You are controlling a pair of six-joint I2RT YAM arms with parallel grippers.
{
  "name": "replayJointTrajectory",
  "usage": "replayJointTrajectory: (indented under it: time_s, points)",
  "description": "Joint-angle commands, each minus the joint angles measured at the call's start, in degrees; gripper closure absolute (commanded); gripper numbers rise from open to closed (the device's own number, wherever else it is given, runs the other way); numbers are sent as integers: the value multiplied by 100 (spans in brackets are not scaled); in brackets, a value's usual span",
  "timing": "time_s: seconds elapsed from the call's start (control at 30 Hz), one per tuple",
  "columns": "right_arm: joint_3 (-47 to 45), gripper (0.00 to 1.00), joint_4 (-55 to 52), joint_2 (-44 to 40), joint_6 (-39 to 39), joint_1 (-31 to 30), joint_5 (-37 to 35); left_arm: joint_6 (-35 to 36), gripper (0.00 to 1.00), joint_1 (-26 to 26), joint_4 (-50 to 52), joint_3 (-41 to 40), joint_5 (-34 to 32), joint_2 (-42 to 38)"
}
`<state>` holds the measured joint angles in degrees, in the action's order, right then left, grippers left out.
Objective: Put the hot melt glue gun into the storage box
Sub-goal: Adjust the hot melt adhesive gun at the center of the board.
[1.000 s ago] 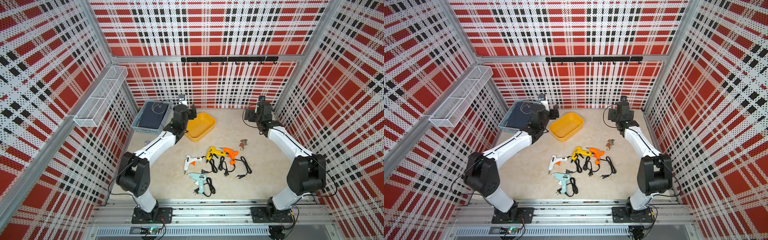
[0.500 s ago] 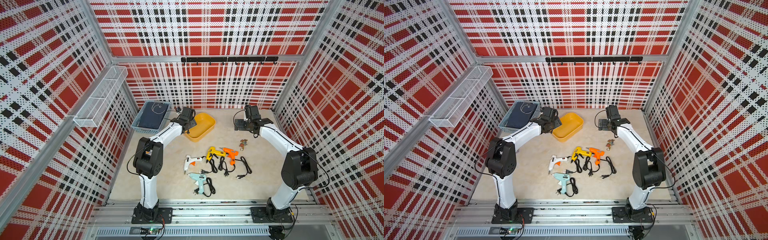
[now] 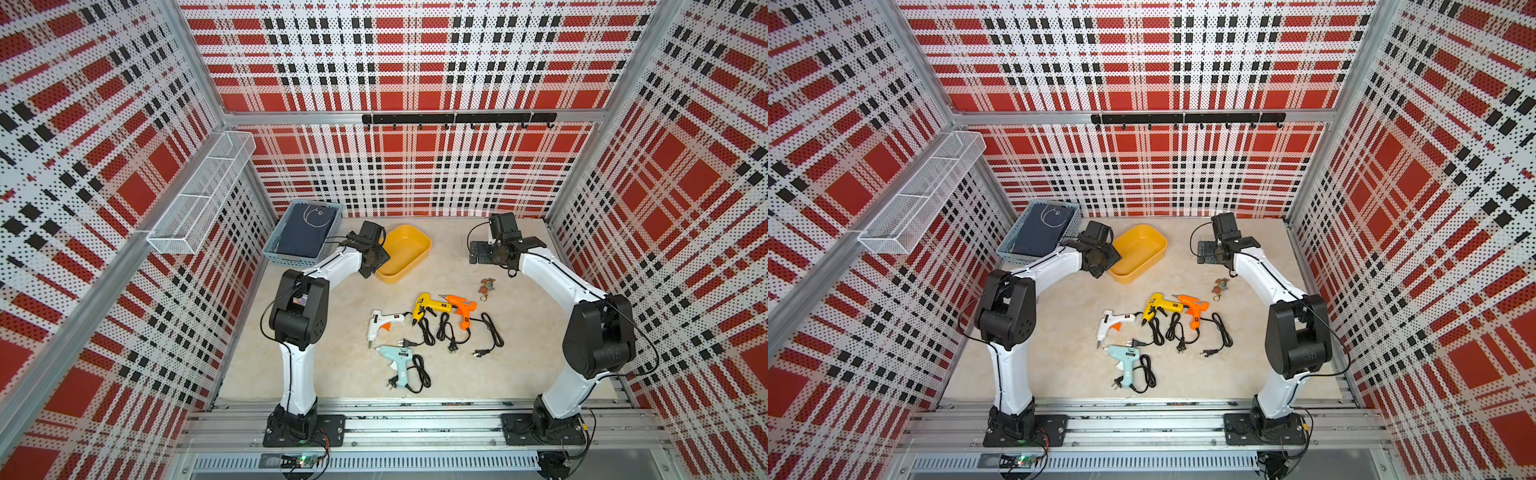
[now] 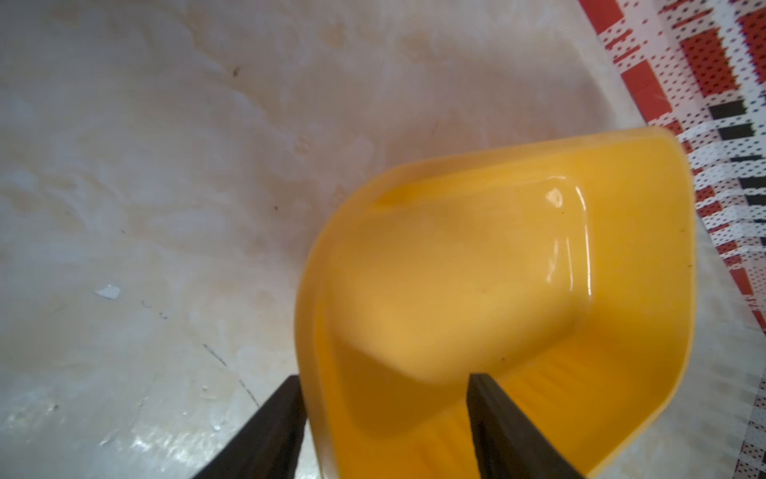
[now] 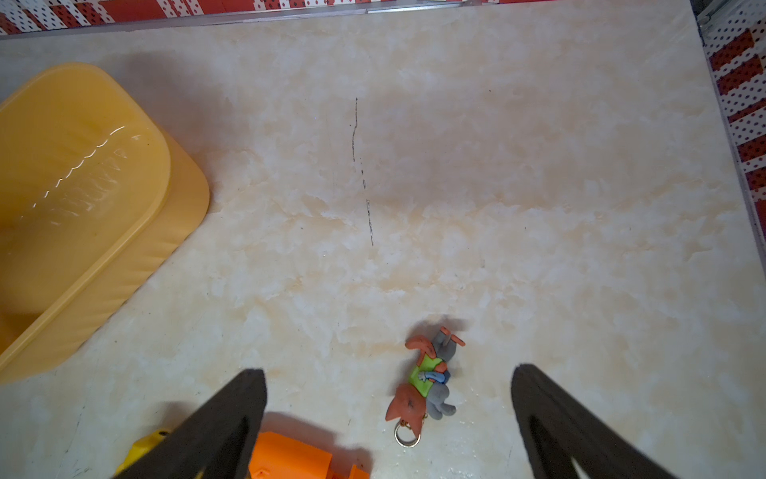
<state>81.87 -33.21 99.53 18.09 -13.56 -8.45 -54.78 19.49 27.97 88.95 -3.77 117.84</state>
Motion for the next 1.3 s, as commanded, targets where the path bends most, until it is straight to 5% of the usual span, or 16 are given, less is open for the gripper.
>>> replayJointTrajectory:
  time_s: [0.0,0.17,0.27,0.37,0.63,1.0,1.27]
  points:
    - [-121,0,-66,-219,97,3,-91,7,38,-37,43,-100,14,56]
    - [-233,0,-23,-284,125,3,-131,236,54,-127,49,-12,125,266]
    - [-240,0,-64,-269,141,2,-196,478,82,-177,46,108,261,433]
    - [-280,0,-72,-310,142,3,-245,698,97,-241,55,132,270,450]
    - [-434,0,-71,-422,167,3,-300,1621,100,-484,552,409,175,466]
    - [-467,0,-176,-460,198,3,-233,2926,100,-141,2335,2151,-581,858]
    - [-786,0,-390,-367,1035,5,519,3044,100,154,2433,1881,-538,1030]
